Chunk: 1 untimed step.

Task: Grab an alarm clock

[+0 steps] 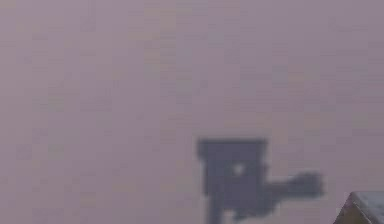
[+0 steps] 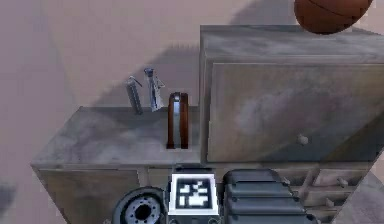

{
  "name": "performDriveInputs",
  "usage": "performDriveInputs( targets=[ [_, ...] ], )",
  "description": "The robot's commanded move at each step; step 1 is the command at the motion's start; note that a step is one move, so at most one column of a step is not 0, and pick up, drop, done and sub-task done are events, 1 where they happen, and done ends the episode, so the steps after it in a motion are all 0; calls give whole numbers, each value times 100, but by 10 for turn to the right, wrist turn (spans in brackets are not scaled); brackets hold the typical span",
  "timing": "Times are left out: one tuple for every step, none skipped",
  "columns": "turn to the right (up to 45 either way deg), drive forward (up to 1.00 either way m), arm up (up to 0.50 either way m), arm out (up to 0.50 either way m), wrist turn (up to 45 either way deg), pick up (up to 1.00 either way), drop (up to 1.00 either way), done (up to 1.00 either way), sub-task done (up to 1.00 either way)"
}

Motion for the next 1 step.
performDriveInputs(
  targets=[
    [0,0,0,32,0,0,0,0,0]
  ],
)
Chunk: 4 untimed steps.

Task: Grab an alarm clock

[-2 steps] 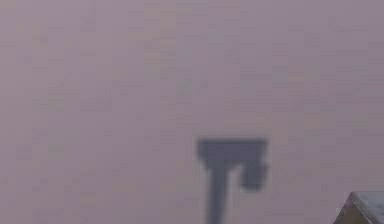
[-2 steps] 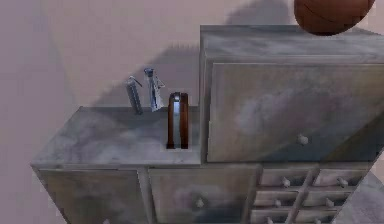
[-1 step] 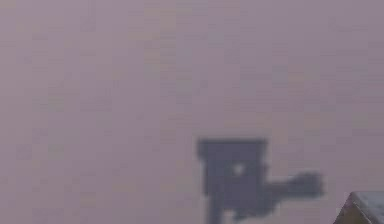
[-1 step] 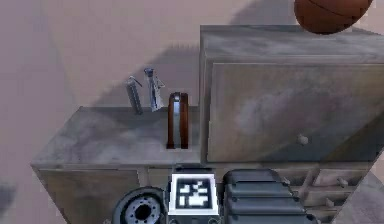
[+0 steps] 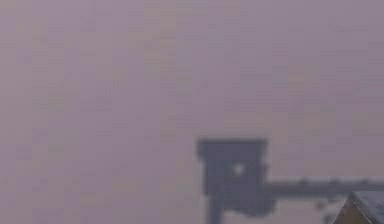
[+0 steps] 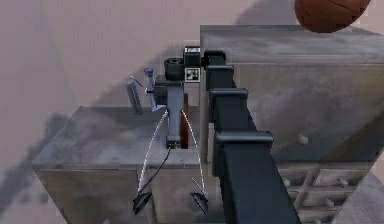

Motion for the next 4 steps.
performDriveInputs(
  targets=[
    [0,0,0,0,450,0,0,0,0],
    [0,0,0,0,450,0,0,0,0],
    [0,0,0,0,450,0,0,0,0],
    [0,0,0,0,360,0,0,0,0]
  ],
)
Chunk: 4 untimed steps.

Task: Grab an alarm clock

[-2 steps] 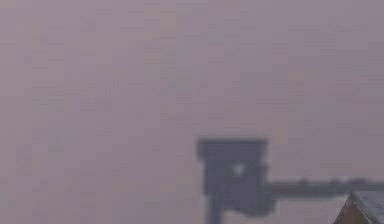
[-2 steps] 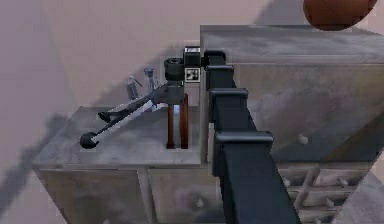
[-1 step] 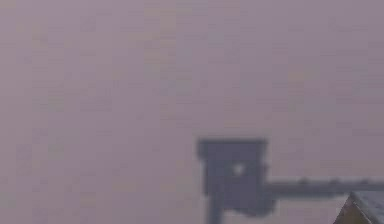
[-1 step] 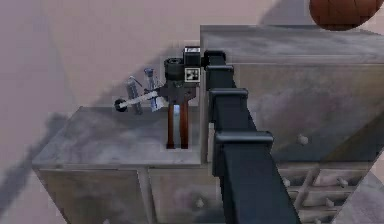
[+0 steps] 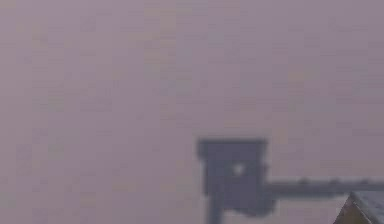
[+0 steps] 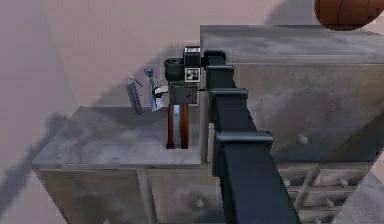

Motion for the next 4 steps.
performDriveInputs(
  targets=[
    [0,0,-22,0,0,0,0,0,0],
    [0,0,0,0,0,100,0,0,0],
    [0,0,10,0,0,0,0,0,0],
    [0,0,0,0,0,0,0,100,0]
  ],
)
